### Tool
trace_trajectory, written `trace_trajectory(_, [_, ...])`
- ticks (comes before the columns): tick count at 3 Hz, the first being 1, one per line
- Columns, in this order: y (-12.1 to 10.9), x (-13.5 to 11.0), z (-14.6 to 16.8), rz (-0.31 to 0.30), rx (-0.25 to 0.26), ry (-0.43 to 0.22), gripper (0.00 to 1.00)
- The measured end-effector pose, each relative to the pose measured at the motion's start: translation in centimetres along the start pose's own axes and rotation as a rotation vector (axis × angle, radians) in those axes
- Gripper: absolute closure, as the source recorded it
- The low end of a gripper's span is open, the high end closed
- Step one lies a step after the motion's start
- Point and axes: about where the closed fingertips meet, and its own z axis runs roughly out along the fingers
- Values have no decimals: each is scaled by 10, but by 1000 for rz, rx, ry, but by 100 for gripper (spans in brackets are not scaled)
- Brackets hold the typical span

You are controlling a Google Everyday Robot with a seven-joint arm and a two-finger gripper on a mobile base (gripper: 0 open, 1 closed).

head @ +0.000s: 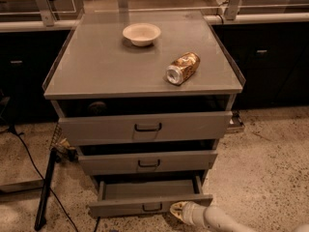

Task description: Close bottom drawer

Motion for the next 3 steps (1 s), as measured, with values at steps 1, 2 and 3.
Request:
trace_trajectory(1, [-16, 3, 23, -26, 46, -23, 100])
trace_trajectory(2, [-26, 4, 37, -39, 70, -27, 100])
trace_trajectory(3, [-45, 7, 58, -57, 102, -19, 100])
